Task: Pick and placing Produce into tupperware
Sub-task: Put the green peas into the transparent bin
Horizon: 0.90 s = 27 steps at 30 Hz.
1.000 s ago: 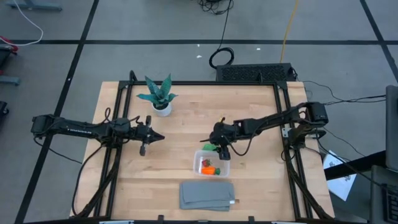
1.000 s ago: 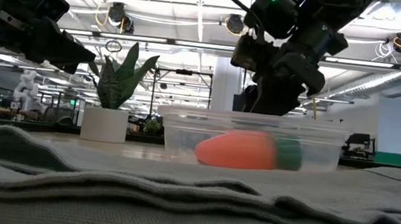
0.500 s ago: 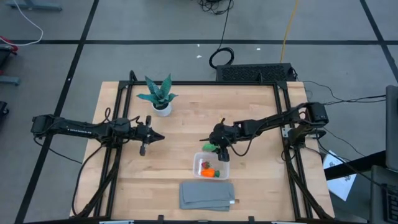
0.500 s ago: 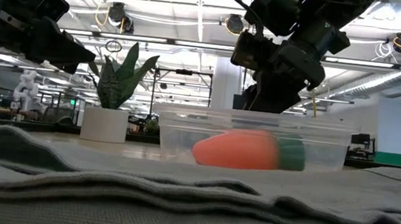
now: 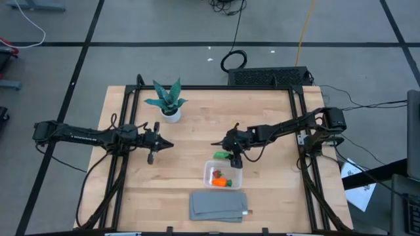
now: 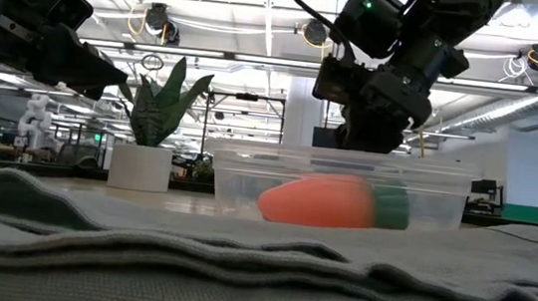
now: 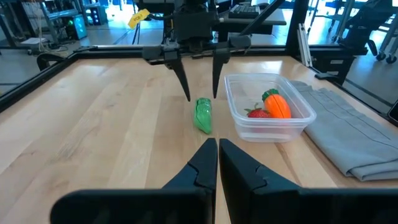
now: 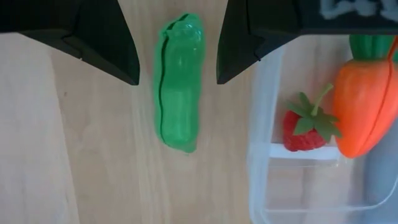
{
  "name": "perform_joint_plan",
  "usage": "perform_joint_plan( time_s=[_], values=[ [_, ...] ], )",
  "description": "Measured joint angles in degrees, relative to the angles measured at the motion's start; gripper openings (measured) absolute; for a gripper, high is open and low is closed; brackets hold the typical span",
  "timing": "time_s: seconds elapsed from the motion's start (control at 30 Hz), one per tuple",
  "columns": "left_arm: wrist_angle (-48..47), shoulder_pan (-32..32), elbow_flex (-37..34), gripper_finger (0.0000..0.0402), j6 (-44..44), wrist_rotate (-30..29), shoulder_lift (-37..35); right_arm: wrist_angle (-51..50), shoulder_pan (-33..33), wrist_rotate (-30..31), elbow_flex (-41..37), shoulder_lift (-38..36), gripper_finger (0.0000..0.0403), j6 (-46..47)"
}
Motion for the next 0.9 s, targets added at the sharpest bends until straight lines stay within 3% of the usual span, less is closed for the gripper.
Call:
perform_joint_plan(
  time_s=[0.9],
  values=[
    [-0.9,0.0,0.0,0.0021,0.3,0.0,0.0,4.2,-0.8,-0.5,-0.9,5.7,0.0202,-3.9]
  ],
)
